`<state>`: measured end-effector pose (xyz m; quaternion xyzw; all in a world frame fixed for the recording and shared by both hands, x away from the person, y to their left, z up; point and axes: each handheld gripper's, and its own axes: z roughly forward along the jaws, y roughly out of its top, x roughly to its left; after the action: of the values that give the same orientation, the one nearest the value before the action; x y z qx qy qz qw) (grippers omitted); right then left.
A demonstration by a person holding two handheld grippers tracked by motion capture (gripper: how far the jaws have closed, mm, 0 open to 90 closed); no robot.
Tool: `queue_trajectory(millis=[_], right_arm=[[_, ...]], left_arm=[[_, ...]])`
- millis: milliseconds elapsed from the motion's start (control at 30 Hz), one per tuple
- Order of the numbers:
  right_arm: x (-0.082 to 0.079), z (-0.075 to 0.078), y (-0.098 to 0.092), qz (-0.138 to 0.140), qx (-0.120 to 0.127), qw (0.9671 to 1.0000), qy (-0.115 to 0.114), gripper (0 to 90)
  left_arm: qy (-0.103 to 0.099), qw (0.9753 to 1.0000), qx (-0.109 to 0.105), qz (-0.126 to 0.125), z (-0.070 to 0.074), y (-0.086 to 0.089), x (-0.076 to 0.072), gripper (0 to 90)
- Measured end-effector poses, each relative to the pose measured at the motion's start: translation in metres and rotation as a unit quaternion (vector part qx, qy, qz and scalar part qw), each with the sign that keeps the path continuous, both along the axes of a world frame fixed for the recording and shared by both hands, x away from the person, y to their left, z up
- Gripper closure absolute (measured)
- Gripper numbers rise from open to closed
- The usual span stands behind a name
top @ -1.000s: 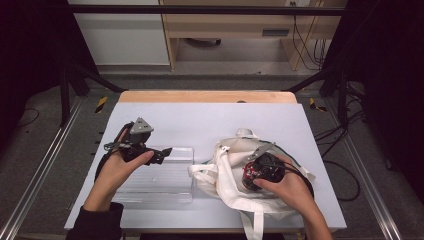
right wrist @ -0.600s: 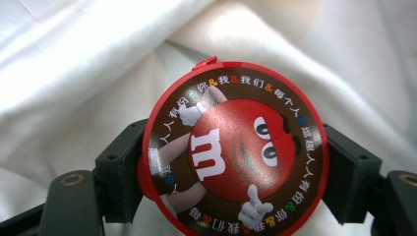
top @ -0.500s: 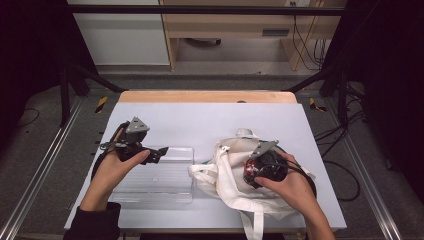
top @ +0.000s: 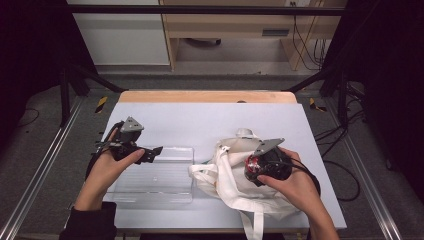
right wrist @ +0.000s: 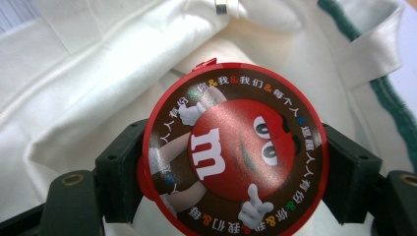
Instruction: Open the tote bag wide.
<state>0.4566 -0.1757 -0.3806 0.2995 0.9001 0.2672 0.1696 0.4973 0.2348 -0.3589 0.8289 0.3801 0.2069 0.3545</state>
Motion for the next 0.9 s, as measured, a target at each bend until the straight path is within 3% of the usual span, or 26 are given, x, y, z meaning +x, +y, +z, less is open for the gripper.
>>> queue_trajectory(millis=[167, 267, 433, 633, 900], right_arm=[[-0.003, 0.012, 0.001, -0.006, 0.024, 0.9997, -0.005, 24.5], [-0.007, 0.019, 0.005, -0.003, 0.02, 0.9996, -0.017, 24.5], [-0.012, 0.029, 0.01, 0.0, 0.02, 0.9993, -0.032, 24.5], [-0.012, 0.035, 0.015, -0.01, 0.021, 0.9993, -0.029, 24.5], [-0.001, 0.055, 0.024, 0.006, 0.018, 0.9994, -0.029, 24.5]], left_arm=[[0.004, 1.0, 0.001, 0.004, -0.001, 0.002, 0.0, 4.4], [-0.004, 1.0, 0.0, 0.0, -0.001, 0.005, 0.002, 4.4], [-0.002, 0.9998, -0.006, 0.018, 0.0, 0.011, 0.0, 4.5], [-0.003, 0.9996, -0.011, 0.026, 0.002, 0.019, 0.0, 4.5], [-0.002, 0.9992, -0.012, 0.038, 0.002, 0.03, 0.001, 4.5]])
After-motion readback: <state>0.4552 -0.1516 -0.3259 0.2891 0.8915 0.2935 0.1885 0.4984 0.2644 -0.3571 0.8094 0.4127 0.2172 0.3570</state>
